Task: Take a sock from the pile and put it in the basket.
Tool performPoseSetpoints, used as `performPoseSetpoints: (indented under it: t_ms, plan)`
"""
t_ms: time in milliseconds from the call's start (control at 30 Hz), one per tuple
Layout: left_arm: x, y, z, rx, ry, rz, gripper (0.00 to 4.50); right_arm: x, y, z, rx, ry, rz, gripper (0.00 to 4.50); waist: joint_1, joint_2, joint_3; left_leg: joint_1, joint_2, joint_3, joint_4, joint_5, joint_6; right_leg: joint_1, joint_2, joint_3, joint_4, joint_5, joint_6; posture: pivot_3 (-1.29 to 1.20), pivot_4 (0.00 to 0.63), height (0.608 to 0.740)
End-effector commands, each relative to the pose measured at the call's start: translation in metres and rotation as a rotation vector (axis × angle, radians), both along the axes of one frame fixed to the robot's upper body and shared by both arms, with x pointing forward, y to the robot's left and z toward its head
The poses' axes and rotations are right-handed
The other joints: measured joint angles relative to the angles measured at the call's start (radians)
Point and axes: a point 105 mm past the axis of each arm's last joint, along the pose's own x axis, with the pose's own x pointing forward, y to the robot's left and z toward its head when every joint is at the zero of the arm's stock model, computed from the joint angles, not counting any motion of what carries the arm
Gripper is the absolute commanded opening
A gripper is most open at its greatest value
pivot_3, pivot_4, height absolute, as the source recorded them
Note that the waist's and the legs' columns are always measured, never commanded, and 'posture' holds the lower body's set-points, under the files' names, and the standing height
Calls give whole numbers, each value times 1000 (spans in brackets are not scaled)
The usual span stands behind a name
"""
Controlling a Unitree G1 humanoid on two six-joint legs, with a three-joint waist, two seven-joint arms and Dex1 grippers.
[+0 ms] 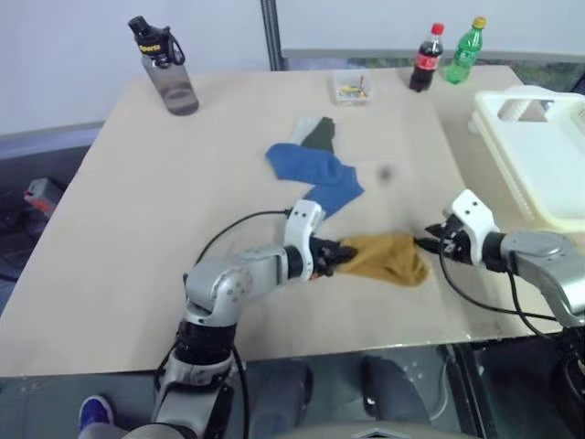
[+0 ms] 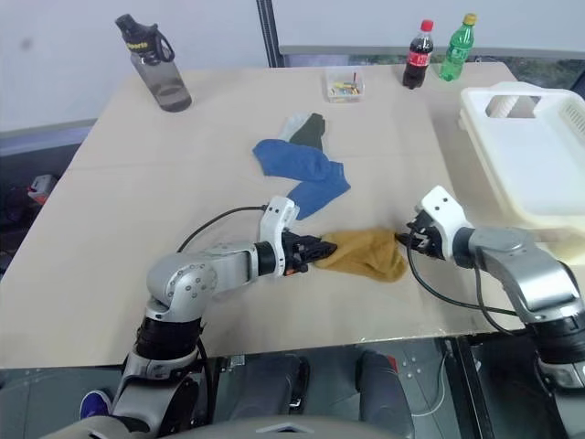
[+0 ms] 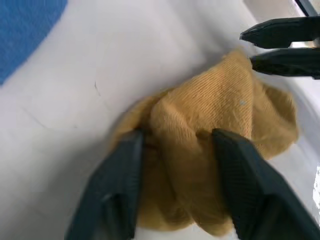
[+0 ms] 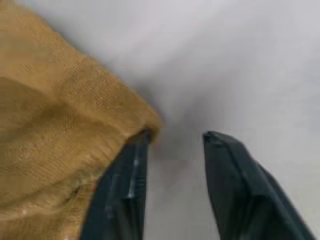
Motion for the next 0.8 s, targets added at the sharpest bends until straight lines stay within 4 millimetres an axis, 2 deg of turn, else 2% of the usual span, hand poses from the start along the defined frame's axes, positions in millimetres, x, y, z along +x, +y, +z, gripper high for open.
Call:
performPoseSetpoints:
  t_ms: [33,167,367,467,667,800]
  plan:
    - [5,1,13,-40,-59,15,2140,-22,11,27,132,-33,-6,1615,1,0,0,0,0,0,0,0,0,0,0,0,0,0,0,0,150,740]
    - [7,-1,18,-57,-88,-3,2140,-37,24,24,243,7,-41,1615,6,0,0,0,0,0,0,-2,4,0,0,0,0,0,0,0,150,740]
    - [14,4,19,-14,-139,-17,2140,-40,46,6,288,47,-84,1615,7,1,-1,1,0,0,0,-2,4,0,1,0,0,0,0,0,150,740]
    - [15,9,17,10,-170,-24,2140,-40,45,-3,248,52,-115,1615,7,1,-1,1,0,0,0,0,0,0,1,0,0,0,0,0,150,740]
    - [2,19,16,13,-217,-155,2140,-48,40,8,238,5,-124,1615,6,1,-1,1,0,0,0,-1,1,0,1,0,0,0,0,0,150,740]
    - [2,21,8,28,-214,-186,2140,-52,37,5,213,8,-140,1615,8,1,-1,1,0,0,0,-2,4,0,1,-1,0,0,0,0,150,740]
